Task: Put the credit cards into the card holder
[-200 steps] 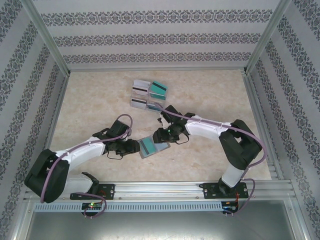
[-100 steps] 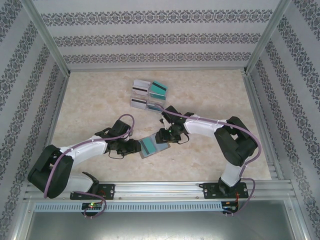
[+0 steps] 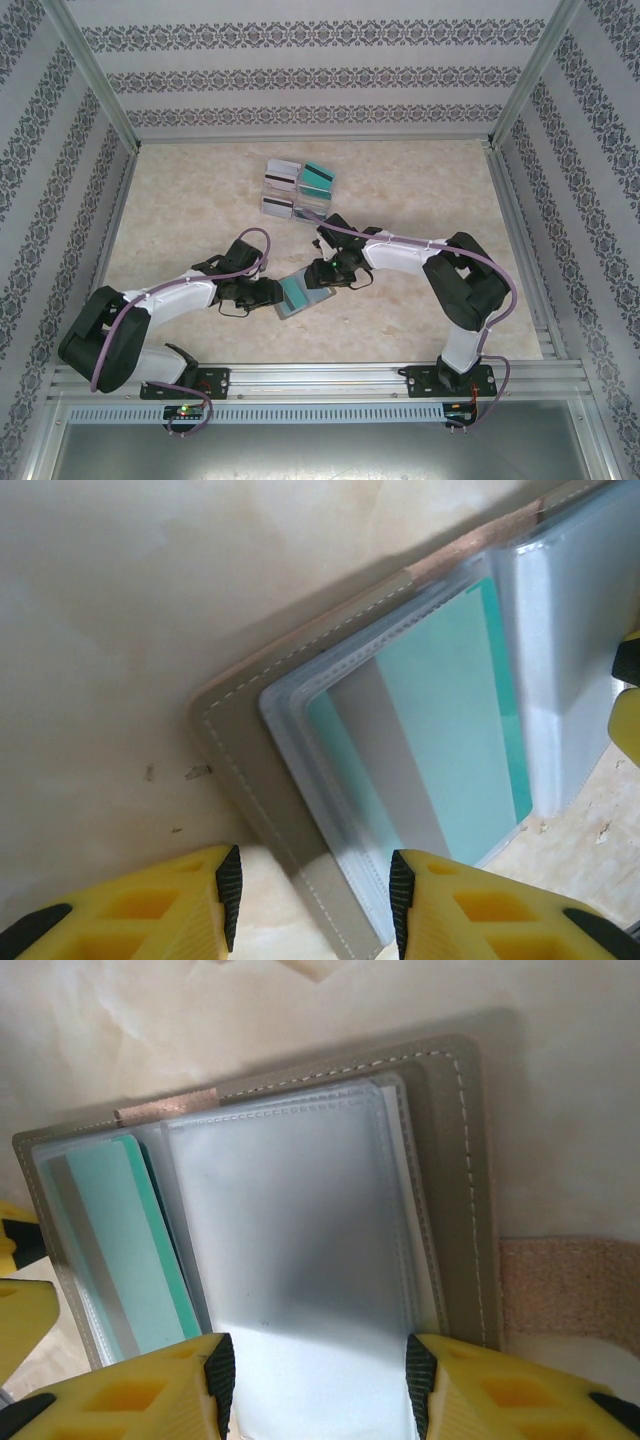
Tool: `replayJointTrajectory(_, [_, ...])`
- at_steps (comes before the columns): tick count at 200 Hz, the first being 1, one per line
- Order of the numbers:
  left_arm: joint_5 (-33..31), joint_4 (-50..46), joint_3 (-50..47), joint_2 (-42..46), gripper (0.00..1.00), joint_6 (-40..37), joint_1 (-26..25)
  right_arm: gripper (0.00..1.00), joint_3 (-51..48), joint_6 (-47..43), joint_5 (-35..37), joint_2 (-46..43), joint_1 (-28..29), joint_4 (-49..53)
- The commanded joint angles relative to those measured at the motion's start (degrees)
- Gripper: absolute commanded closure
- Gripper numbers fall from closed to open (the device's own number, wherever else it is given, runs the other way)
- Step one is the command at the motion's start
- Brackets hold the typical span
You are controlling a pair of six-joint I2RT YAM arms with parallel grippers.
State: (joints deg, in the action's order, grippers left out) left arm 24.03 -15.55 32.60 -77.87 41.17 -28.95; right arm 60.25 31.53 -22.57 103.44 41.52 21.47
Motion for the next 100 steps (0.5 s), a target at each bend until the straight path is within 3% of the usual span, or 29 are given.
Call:
replayJointTrajectory(1, [1.1,1.6,1.4,-0.6,0.55,0.0,-1.1,0.48,0.7,1.0,-2.1,1.7,0.6,-1.2])
replayJointTrajectory(100, [1.1,5.6,-0.1,-5.6,0.57,-0.7,-1.1,0.47,0.5,5.0,-12.1,1.8,1.6,-10.1])
